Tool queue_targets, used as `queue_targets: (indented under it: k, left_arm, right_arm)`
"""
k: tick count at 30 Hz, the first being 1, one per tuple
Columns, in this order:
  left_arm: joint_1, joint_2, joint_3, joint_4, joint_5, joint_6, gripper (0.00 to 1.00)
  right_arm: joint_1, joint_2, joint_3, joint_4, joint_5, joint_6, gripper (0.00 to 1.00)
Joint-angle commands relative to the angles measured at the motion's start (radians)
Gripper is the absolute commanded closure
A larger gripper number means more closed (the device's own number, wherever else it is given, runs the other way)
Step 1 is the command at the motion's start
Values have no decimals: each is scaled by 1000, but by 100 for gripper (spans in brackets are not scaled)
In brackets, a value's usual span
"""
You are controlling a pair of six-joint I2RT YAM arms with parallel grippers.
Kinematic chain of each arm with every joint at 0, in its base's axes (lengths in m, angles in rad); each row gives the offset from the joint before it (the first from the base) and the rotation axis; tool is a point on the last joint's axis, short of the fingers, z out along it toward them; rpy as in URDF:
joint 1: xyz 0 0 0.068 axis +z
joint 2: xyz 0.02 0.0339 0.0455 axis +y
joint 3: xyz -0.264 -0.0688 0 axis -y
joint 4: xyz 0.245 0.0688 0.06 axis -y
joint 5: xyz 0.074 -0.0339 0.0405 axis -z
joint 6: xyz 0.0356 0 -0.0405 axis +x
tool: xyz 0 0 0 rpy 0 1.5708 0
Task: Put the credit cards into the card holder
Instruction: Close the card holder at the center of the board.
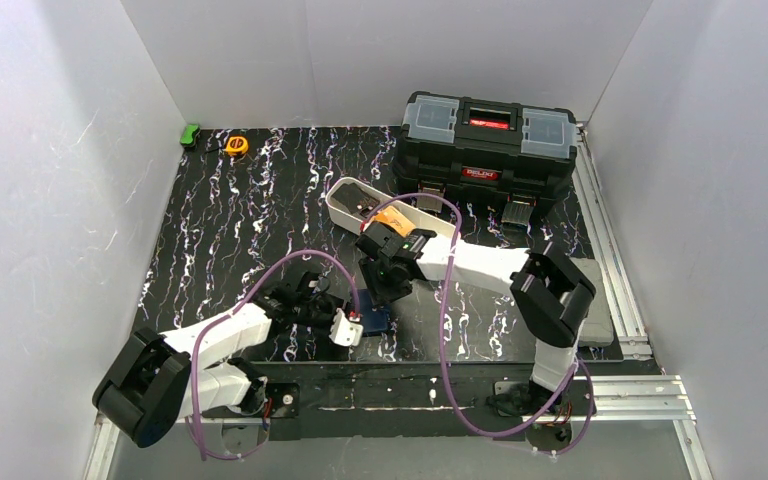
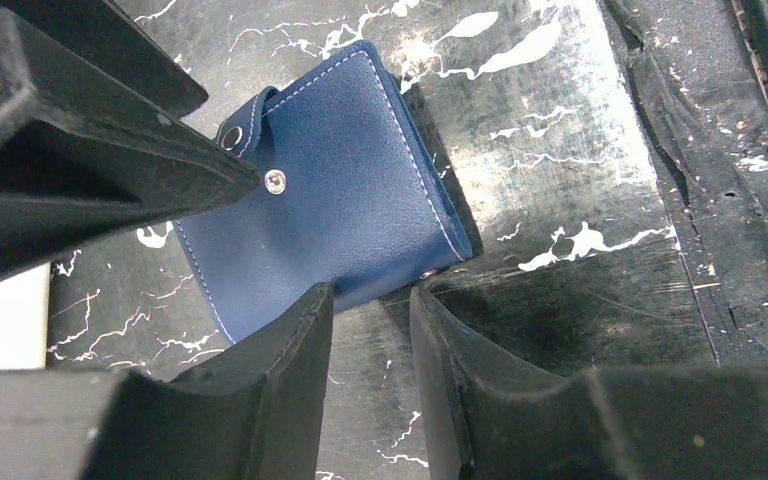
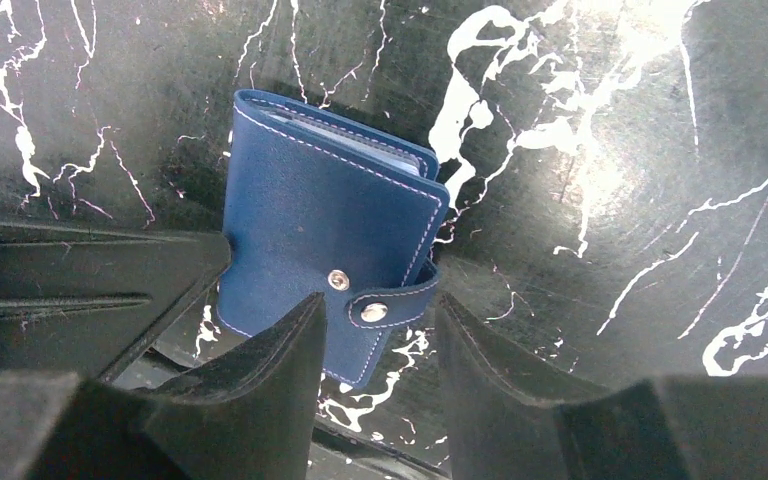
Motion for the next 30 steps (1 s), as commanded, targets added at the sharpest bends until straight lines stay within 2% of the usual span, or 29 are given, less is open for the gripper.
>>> queue_targets:
  k: [1, 8, 20, 30]
  left_arm:
    - [-5, -13, -16, 0, 23, 4, 67]
    - [-6, -22, -21, 6, 23, 4, 68]
    - [-6, -38, -40, 11, 24, -3, 69]
    - [-6, -44, -44, 13, 27, -5, 69]
  right_arm:
    - [13, 13, 50, -13, -4, 4, 50]
    - [14, 39, 74, -44, 5, 4, 57]
    - [15, -4, 29, -34, 33, 27, 85]
    - [15, -35, 5, -49, 71, 39, 98]
